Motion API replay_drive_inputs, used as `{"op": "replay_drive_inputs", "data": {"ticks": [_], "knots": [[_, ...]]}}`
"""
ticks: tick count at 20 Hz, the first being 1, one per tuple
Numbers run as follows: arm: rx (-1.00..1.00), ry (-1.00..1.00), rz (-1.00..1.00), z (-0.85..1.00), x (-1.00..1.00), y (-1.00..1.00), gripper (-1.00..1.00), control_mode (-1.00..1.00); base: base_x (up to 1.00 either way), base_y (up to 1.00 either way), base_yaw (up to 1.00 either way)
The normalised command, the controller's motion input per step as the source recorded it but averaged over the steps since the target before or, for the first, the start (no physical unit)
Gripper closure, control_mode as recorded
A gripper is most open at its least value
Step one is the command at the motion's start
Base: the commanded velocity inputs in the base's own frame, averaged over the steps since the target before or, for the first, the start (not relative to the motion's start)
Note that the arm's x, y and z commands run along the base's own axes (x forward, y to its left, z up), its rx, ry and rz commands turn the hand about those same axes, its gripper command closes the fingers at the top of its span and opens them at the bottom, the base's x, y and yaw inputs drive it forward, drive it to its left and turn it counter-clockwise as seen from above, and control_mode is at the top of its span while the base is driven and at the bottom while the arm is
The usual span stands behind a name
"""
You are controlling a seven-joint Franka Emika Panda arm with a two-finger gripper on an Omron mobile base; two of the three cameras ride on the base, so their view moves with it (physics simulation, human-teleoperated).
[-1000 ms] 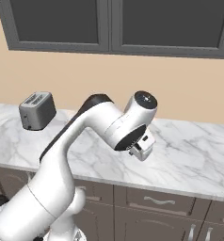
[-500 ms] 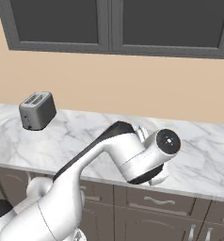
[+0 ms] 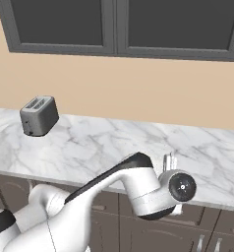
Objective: Take the pizza cutter from the drawer on the right and place it on the dining counter for cutting.
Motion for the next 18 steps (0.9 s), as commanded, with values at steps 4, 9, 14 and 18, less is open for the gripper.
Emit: {"op": "replay_drive_inputs", "data": {"ticks": [4, 9, 14, 18], "knots": [[0.05, -0.11, -0.24, -0.52, -0.01, -0.30, -1.00, -1.00, 0.00, 0.00, 0.00], [0.01, -0.19, -0.03, -0.55, -0.05, -0.15, -1.00, -1.00, 0.00, 0.00, 0.00], [0.00, -0.19, 0.00, -0.50, 0.00, 0.00, -1.00, -1.00, 0.00, 0.00, 0.00], [0.00, -0.20, 0.00, -0.41, 0.00, 0.00, -1.00, -1.00, 0.00, 0.00, 0.00]]}}
